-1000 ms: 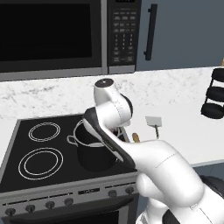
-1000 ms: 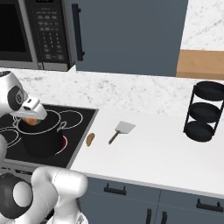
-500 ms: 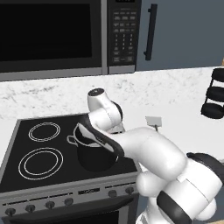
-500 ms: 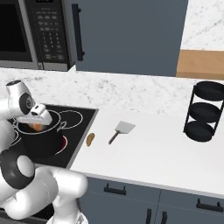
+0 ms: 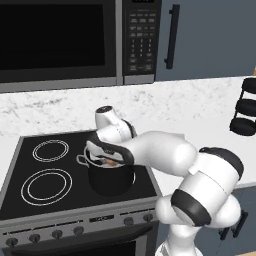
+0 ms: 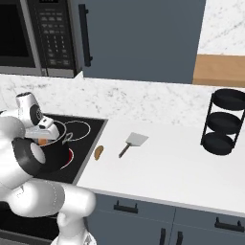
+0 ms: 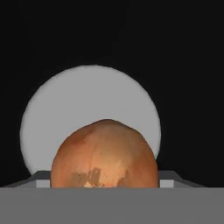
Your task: Put the sweet potato and onion in the pot. Retrieve the spatula and lightly stir the vegetables in the pot.
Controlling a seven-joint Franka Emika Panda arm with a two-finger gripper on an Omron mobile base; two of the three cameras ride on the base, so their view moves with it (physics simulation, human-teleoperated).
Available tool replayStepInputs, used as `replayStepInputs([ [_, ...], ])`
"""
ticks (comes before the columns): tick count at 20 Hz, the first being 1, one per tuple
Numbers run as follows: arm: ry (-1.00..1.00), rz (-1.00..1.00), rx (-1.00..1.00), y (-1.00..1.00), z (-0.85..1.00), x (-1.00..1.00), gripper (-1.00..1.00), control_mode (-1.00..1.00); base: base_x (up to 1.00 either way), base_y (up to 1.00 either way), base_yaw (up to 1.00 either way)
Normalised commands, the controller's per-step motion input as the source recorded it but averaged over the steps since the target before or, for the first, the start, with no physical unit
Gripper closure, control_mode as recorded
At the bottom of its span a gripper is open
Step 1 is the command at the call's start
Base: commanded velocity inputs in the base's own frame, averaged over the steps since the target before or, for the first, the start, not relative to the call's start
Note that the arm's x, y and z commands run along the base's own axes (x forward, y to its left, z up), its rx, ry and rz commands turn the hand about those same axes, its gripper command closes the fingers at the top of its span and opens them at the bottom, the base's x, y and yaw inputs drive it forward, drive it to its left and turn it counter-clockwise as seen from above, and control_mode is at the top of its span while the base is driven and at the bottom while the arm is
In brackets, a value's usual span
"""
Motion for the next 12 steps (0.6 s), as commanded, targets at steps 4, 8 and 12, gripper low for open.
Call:
replayStepInputs([
  [4, 0.03, 0.00, 0.00, 0.11, -0.11, 0.00, -1.00, -1.00, 0.00, 0.00, 0.00],
  [8, 0.00, -0.01, -0.01, -0.03, 0.09, 0.00, -1.00, -1.00, 0.00, 0.00, 0.00],
  [12, 0.00, 0.00, 0.00, -0.07, 0.38, 0.00, -1.00, -1.00, 0.00, 0.00, 0.00],
])
